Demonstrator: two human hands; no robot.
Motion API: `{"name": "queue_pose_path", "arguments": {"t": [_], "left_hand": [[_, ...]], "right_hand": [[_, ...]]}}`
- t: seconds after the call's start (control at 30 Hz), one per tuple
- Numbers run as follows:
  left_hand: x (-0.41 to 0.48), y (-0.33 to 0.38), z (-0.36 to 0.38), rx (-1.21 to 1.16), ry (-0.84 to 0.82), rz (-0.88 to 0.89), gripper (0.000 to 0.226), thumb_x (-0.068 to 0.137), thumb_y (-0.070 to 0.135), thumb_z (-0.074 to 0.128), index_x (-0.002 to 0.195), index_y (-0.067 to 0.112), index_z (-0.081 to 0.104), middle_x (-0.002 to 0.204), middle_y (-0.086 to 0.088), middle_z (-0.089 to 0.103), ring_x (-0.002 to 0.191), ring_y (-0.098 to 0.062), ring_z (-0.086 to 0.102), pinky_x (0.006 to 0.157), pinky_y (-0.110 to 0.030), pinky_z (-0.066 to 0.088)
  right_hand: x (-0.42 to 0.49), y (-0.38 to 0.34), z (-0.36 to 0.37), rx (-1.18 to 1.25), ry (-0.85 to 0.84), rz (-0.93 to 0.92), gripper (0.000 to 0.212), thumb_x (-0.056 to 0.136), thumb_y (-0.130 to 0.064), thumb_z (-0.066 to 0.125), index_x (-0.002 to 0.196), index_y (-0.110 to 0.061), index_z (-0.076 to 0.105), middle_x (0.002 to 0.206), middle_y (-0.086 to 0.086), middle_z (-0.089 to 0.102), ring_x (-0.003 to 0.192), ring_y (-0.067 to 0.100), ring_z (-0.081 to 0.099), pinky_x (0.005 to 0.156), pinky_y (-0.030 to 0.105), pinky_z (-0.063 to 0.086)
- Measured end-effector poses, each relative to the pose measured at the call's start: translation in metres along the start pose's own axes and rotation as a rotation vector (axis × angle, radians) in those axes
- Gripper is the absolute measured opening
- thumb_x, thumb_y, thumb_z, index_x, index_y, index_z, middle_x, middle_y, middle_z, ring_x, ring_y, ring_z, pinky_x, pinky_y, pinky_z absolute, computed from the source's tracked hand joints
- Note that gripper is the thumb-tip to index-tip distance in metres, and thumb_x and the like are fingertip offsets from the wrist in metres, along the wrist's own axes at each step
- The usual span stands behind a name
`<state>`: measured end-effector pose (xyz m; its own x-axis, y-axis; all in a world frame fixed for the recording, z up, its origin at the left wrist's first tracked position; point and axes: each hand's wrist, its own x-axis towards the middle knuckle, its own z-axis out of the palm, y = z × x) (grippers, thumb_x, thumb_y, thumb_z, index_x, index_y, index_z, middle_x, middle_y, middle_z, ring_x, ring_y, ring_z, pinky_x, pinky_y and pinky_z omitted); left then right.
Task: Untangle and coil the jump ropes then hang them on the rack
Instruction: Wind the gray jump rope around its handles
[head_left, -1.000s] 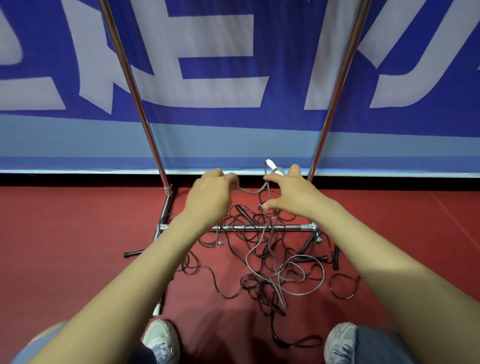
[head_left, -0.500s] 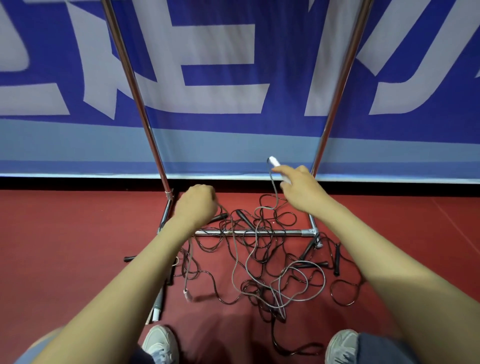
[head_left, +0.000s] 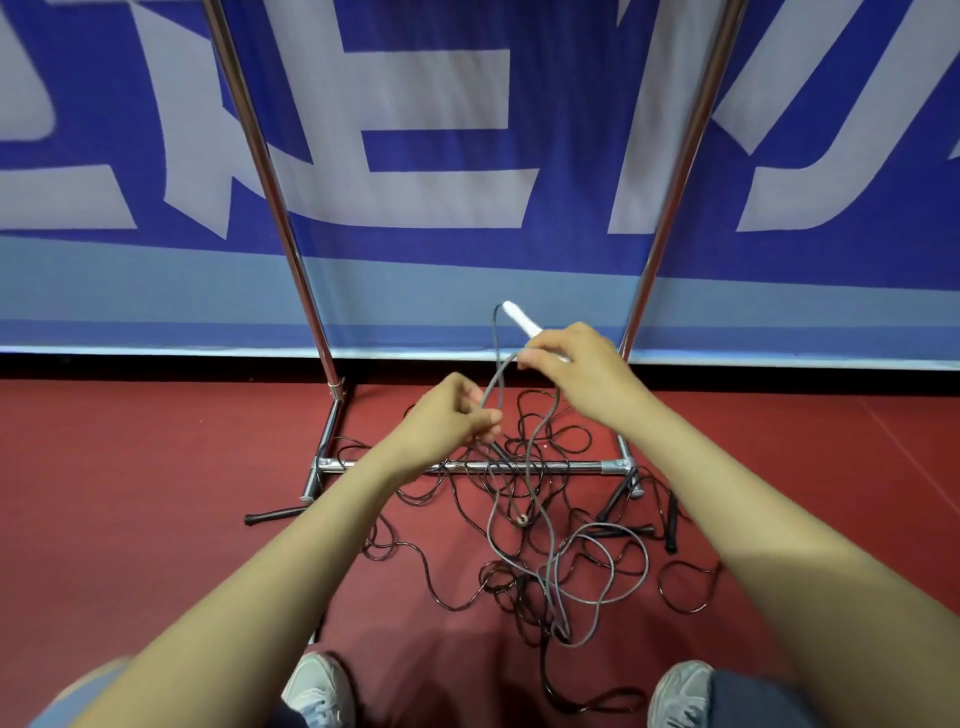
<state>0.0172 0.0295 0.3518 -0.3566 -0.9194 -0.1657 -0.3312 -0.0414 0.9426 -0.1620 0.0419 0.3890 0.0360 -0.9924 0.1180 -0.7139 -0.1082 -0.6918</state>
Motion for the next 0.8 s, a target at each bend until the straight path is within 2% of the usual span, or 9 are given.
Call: {"name": "queue_pose_path", "arguments": {"t": [0.07, 0.17, 0.27, 0.37, 0.43, 0.53, 0.6, 0.7, 0.8], "left_hand": [[0.003, -0.012, -0.003, -0.013, -0.007, -0.103, 0.024, 0.084, 0.005, 0.071, 0.089, 0.012, 0.048, 0.073, -0.002, 0.067, 0.068, -0.016, 0.061, 0.072, -0.032, 0.046], [0.005, -0.025, -0.009, 0.05, -0.115, -0.176, 0.019, 0.082, 0.008, 0.074, 0.081, 0.014, 0.055, 0.071, -0.001, 0.065, 0.071, -0.015, 0.057, 0.071, -0.029, 0.041], [0.004, -0.027, -0.006, 0.044, -0.216, -0.147, 0.013, 0.086, 0.014, 0.071, 0.08, 0.014, 0.06, 0.074, -0.005, 0.067, 0.073, -0.016, 0.059, 0.075, -0.03, 0.044], [0.003, -0.018, -0.003, -0.089, -0.112, -0.039, 0.009, 0.089, 0.01, 0.066, 0.081, 0.011, 0.062, 0.071, -0.005, 0.061, 0.066, -0.016, 0.057, 0.07, -0.03, 0.05], [0.003, -0.008, -0.004, -0.078, 0.04, 0.036, 0.004, 0.089, 0.013, 0.067, 0.085, 0.013, 0.068, 0.074, -0.004, 0.058, 0.065, -0.018, 0.056, 0.071, -0.035, 0.051], [-0.001, 0.004, -0.006, 0.33, 0.161, 0.156, 0.011, 0.09, 0.026, 0.066, 0.098, 0.023, 0.074, 0.091, 0.001, 0.056, 0.077, -0.01, 0.056, 0.074, -0.023, 0.045], [-0.005, 0.011, -0.002, 0.46, 0.144, 0.234, 0.016, 0.091, 0.028, 0.064, 0.102, 0.024, 0.074, 0.093, 0.002, 0.056, 0.082, -0.004, 0.052, 0.075, -0.019, 0.037], [-0.011, 0.02, 0.003, 0.347, 0.213, 0.309, 0.01, 0.088, 0.023, 0.069, 0.096, 0.02, 0.073, 0.08, 0.01, 0.059, 0.068, 0.004, 0.051, 0.066, -0.013, 0.037], [-0.009, 0.022, -0.002, 0.111, 0.243, 0.266, 0.019, 0.08, 0.019, 0.077, 0.091, 0.014, 0.062, 0.071, 0.006, 0.059, 0.057, -0.004, 0.048, 0.059, -0.019, 0.041]], "right_hand": [[0.001, 0.003, -0.005, -0.026, 0.045, 0.016, 0.016, 0.095, -0.032, 0.057, 0.085, -0.026, 0.068, 0.081, -0.002, 0.044, 0.066, 0.009, 0.046, 0.059, 0.028, 0.035], [0.003, 0.006, -0.008, -0.012, 0.091, 0.047, 0.016, 0.096, -0.03, 0.055, 0.084, -0.026, 0.065, 0.084, 0.003, 0.043, 0.063, 0.011, 0.044, 0.05, 0.01, 0.033], [0.004, 0.007, -0.009, 0.04, 0.136, 0.081, 0.017, 0.097, -0.029, 0.054, 0.084, -0.025, 0.064, 0.09, 0.006, 0.044, 0.063, 0.01, 0.043, 0.051, 0.007, 0.034], [0.002, 0.004, -0.015, 0.039, 0.204, 0.145, 0.012, 0.096, -0.028, 0.056, 0.101, -0.023, 0.066, 0.107, 0.008, 0.045, 0.081, 0.017, 0.052, 0.063, 0.006, 0.035], [-0.001, 0.005, -0.018, -0.107, 0.118, 0.236, 0.04, 0.093, -0.027, 0.062, 0.132, -0.018, 0.054, 0.128, 0.011, 0.036, 0.094, 0.028, 0.058, 0.084, 0.024, 0.044], [-0.006, 0.003, -0.015, -0.193, -0.053, 0.285, 0.072, 0.087, -0.028, 0.072, 0.148, -0.019, 0.035, 0.143, 0.011, 0.025, 0.074, 0.021, 0.054, 0.078, 0.028, 0.043], [-0.006, 0.001, -0.008, -0.075, -0.161, 0.221, 0.069, 0.082, -0.029, 0.076, 0.143, -0.02, 0.045, 0.131, 0.005, 0.04, 0.068, 0.009, 0.046, 0.066, 0.016, 0.039], [-0.007, -0.004, 0.003, -0.022, -0.286, 0.099, 0.029, 0.087, -0.03, 0.07, 0.114, -0.02, 0.07, 0.094, -0.002, 0.061, 0.067, 0.007, 0.051, 0.055, 0.012, 0.035], [-0.006, -0.006, 0.007, 0.074, -0.194, 0.04, 0.014, 0.095, -0.024, 0.06, 0.091, -0.021, 0.073, 0.048, -0.01, 0.047, 0.045, 0.005, 0.036, 0.048, 0.02, 0.027]]}}
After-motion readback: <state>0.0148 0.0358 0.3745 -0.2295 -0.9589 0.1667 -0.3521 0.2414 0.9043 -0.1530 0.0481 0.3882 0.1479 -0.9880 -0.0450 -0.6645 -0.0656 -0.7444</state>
